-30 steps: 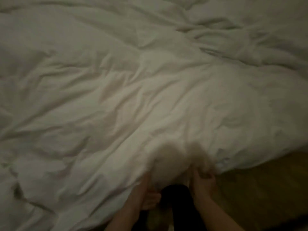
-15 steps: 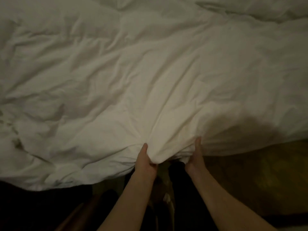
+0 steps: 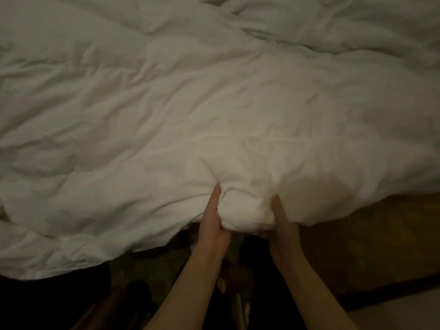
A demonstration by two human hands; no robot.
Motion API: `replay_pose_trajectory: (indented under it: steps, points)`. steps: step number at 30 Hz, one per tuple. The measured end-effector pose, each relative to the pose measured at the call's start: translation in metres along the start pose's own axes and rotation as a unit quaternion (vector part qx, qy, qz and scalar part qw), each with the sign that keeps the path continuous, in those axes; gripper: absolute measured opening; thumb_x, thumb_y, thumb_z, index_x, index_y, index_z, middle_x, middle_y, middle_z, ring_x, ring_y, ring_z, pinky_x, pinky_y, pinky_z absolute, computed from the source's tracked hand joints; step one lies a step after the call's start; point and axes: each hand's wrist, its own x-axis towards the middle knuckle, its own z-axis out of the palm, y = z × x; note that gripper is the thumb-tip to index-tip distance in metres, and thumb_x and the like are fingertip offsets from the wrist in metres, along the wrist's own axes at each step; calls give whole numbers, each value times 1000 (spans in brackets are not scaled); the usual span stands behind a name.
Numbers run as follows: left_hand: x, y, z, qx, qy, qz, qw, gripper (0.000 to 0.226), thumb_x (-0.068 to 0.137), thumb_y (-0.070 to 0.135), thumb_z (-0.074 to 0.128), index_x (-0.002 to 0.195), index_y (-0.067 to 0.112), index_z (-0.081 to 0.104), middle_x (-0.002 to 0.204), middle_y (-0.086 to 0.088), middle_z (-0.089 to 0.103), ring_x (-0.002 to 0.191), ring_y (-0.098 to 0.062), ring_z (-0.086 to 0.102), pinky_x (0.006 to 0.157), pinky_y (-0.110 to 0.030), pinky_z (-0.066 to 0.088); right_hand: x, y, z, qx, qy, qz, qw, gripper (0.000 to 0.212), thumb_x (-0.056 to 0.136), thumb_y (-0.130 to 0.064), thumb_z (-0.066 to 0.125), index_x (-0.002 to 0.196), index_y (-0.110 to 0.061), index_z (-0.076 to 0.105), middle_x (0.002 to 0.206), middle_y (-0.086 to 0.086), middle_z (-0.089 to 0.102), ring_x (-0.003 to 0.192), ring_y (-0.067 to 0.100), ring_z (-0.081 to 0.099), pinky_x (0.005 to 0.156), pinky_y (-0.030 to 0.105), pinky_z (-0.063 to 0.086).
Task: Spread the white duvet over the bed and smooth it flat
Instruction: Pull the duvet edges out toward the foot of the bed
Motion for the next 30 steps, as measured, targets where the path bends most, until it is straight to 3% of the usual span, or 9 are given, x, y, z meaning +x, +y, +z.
replay_pose_trajectory:
  steps: [3,6,11,14,17,20,24,27,30]
  points:
    - [1,-25,-34,-50,79,-26,995,86,76,54,70,148,16,40,144,-12,51,129,-32,50,114,-43,33,5,38,-9,-17,43,104,994,49,92,-32,66,134,-11,54,130,8,62,111,25,61,97,43,50]
    - [-2,-47,-48,-115,160,-30,980,63,98,48,43,150,14,33,152,-10,37,141,-27,32,115,-35,23,10,40,-24,53,17,188,981,64,81,-32,77,137,-11,54,128,10,63,111,31,62,95,43,51]
    - [-20,-99,21,-34,57,29,997,51,93,43,62,135,15,55,131,-14,62,120,-32,59,106,-45,43,19,-3,-61,101,-139,213,962,82,62,-39,91,133,-15,58,129,9,65,120,30,60,110,45,40]
    - [-11,-126,68,21,63,44,997,31,94,25,60,122,11,62,111,-11,72,107,-27,66,91,-37,51,37,-37,-86,201,-150,200,947,64,82,-45,74,134,-13,57,129,13,64,121,31,60,110,46,39]
    - [-12,-124,73,49,104,114,987,46,89,28,66,131,13,59,121,-8,69,113,-29,64,99,-43,48,76,-85,-119,285,-117,152,939,55,91,-57,55,133,-22,58,130,11,64,121,34,58,108,52,39]
    - [-37,-119,57,40,141,174,974,52,85,31,66,133,13,57,127,-9,66,115,-30,63,101,-45,47,103,-132,-135,263,-140,131,946,59,87,-58,62,134,-23,57,132,6,63,122,31,58,109,50,40]
    - [-58,-141,60,-46,157,180,970,31,95,37,55,117,17,62,104,-7,74,94,-25,71,74,-33,58,95,-123,-153,123,-88,159,976,80,68,-61,79,135,-25,55,130,1,64,115,25,63,100,42,49]
    - [-46,-194,72,-48,147,112,982,78,75,53,76,141,21,50,135,-11,60,123,-33,56,105,-49,42,101,-75,-194,73,13,179,981,108,46,-60,86,141,-22,50,135,4,59,113,27,60,100,43,49]
    - [-24,-240,119,-27,69,18,997,64,88,47,66,142,16,49,138,-14,57,127,-35,54,115,-49,32,88,-98,-188,101,-11,158,982,102,45,-47,94,134,-17,56,130,10,63,111,31,64,96,50,52]
